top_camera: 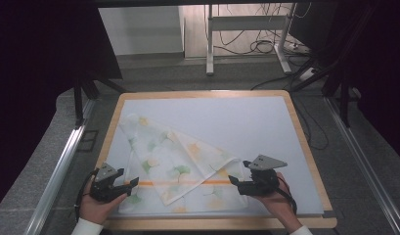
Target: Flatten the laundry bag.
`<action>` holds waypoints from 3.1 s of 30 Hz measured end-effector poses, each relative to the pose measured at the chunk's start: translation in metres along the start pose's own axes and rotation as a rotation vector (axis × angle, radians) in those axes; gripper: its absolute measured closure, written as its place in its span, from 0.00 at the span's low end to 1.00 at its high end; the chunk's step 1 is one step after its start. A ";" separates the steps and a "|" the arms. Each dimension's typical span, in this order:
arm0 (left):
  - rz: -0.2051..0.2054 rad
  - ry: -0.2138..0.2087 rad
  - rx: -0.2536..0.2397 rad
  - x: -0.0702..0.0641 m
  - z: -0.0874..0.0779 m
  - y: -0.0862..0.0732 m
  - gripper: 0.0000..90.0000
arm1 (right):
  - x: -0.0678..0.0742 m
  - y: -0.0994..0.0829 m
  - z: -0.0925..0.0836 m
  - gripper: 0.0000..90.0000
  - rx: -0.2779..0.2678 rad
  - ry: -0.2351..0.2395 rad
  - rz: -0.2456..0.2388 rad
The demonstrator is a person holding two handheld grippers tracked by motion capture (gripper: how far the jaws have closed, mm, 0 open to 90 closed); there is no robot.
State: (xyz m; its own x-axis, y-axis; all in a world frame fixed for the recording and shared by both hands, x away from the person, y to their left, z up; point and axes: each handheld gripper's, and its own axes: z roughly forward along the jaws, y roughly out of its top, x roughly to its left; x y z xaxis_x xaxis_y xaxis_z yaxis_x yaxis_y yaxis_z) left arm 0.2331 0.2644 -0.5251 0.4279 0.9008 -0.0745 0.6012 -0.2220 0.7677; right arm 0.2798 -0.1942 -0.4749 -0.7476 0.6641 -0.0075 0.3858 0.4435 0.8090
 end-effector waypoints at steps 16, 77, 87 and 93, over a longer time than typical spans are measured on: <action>-0.021 0.006 -0.001 0.002 -0.003 -0.003 0.35 | 0.037 0.027 0.028 0.33 0.022 0.104 -0.068; 0.009 0.005 -0.004 0.000 -0.002 -0.003 0.34 | 0.153 0.046 0.138 0.41 0.226 0.336 -0.200; 0.008 0.006 -0.002 0.001 -0.002 -0.003 0.34 | 0.155 0.038 0.145 0.45 0.264 0.289 -0.224; 0.013 0.005 0.002 0.001 -0.002 -0.003 0.34 | 0.153 0.037 0.144 0.63 0.239 0.239 -0.238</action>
State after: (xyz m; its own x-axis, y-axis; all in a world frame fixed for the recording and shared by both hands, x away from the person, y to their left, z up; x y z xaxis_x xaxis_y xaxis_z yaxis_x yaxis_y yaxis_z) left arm 0.2304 0.2663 -0.5262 0.4326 0.8995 -0.0613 0.5970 -0.2349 0.7671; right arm 0.2572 0.0104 -0.5310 -0.9249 0.3797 -0.0184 0.2804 0.7141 0.6414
